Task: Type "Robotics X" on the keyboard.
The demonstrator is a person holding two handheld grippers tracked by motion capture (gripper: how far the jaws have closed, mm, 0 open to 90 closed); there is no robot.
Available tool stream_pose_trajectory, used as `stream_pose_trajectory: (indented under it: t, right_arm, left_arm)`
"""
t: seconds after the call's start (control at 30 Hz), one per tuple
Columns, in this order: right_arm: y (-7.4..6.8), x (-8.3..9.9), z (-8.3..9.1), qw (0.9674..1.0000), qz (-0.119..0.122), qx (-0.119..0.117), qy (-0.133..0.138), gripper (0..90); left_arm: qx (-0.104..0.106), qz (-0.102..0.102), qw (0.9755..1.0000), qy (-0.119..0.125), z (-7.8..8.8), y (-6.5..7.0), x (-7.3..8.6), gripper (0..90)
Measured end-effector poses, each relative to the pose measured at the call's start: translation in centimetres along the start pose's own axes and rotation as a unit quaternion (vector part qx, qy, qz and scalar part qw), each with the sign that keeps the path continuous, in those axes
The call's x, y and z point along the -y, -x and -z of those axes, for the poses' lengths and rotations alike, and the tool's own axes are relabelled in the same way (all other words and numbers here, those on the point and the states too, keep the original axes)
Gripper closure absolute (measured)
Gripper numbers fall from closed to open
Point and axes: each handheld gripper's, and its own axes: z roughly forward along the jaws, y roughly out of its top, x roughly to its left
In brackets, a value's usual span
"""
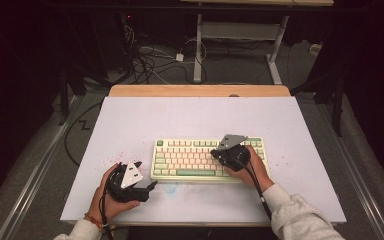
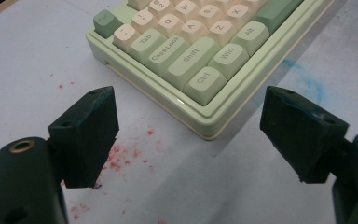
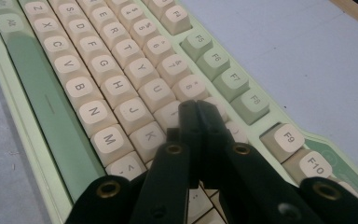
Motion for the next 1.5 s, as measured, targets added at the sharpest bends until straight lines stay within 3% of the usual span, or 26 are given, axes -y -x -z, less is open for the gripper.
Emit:
stream_pose_trajectory:
  t: [0.23,0.47,0.63,0.77,0.87,0.93,1.03,1.13,1.3,1.5]
  right_arm:
    - [-0.1,0.0,-0.3,0.9999,0.001,-0.001,-0.015,90.0]
    - [0.0,-0.2,1.4,0.9995,-0.005,0.003,0.032,90.0]
    - [0.3,-0.1,2.2,0.9986,-0.014,0.003,0.051,87.6]
    - [0.3,0.1,3.6,0.9964,-0.02,0.007,0.083,78.6]
    - [0.3,0.1,4.1,0.9956,-0.016,0.009,0.092,74.0]
    - [0.2,0.2,4.8,0.9945,-0.017,0.014,0.103,63.1]
    - [0.2,0.4,5.2,0.9939,-0.019,0.016,0.108,58.9]
    - [0.2,0.9,6.0,0.9918,-0.019,0.021,0.124,46.3]
    - [0.1,1.4,6.7,0.9898,-0.019,0.04,0.135,37.0]
    - [-0.2,2.1,7.5,0.9875,-0.021,0.061,0.143,32.0]
  left_arm:
    - [0.0,0.0,1.0,-0.002,0.0,0.0,0.0,18.3]
    - [0.0,0.002,1.0,-0.001,0.0,-0.1,0.0,18.2]
    - [0.001,0.002,1.0,-0.003,0.1,-0.1,0.0,18.3]
    - [0.004,0.009,0.9999,-0.006,0.0,-0.1,0.0,18.3]
    - [0.001,0.003,1.0,-0.004,0.0,-0.1,0.0,18.3]
    - [0.001,0.004,1.0,-0.004,0.0,-0.2,-0.1,18.3]
    - [0.001,0.006,1.0,-0.004,0.0,-0.2,-0.1,18.4]
    - [0.0,0.005,1.0,-0.005,0.0,-0.2,-0.1,18.5]
    - [0.0,0.006,1.0,-0.004,0.1,-0.3,-0.1,18.6]
    - [0.002,0.014,0.9999,-0.005,0.1,-0.2,-0.1,18.6]
